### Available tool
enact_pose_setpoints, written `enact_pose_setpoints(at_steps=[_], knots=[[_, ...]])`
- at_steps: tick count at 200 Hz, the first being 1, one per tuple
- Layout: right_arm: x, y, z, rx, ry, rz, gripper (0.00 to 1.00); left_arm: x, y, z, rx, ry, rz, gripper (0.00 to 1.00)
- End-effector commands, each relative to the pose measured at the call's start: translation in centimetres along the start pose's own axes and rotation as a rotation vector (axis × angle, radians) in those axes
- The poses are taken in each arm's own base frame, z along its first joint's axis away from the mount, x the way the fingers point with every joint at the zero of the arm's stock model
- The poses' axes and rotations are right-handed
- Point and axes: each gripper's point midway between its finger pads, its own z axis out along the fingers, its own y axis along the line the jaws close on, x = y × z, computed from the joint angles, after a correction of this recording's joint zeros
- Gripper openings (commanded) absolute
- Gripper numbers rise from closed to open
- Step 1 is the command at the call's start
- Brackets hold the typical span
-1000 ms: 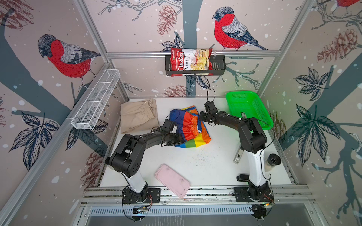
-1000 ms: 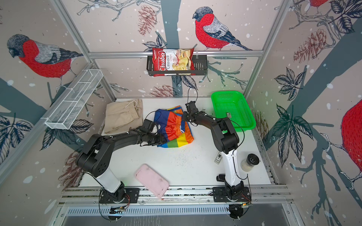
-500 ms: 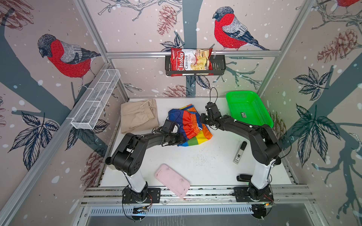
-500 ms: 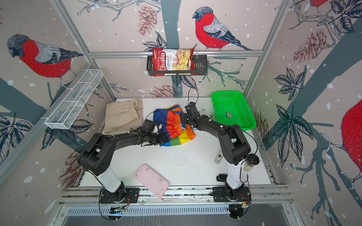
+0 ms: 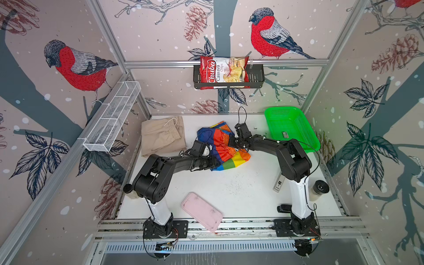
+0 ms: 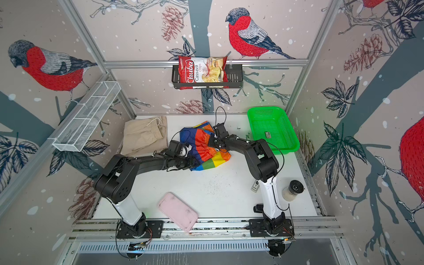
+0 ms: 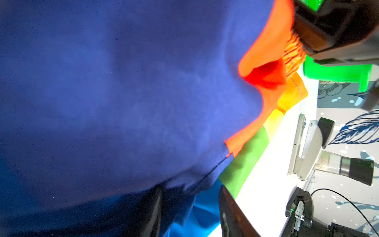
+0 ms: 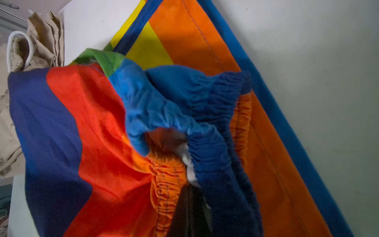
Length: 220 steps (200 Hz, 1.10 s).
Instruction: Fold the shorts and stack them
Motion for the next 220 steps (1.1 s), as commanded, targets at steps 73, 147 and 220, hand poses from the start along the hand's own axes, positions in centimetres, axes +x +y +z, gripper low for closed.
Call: enact_pose_setpoints(at_steps=[73, 147, 220], knots=[[-7.1, 0.5, -5.5, 0.034, -0.182, -0.114, 0.07, 7.7, 6.9, 0.4, -0.249, 0.219, -0.179, 0.46], [1.9, 0.4, -2.9, 0.097, 0.026, -0.18, 0.54, 7.6, 7.0, 0.5, -0.259, 0.223, -0.175, 0.45], [0.8, 1.0, -6.1, 0.092, -0.073, -0.191, 0.0, 7.8, 7.4, 0.4, -0.279, 0.224, -0.178, 0.45]])
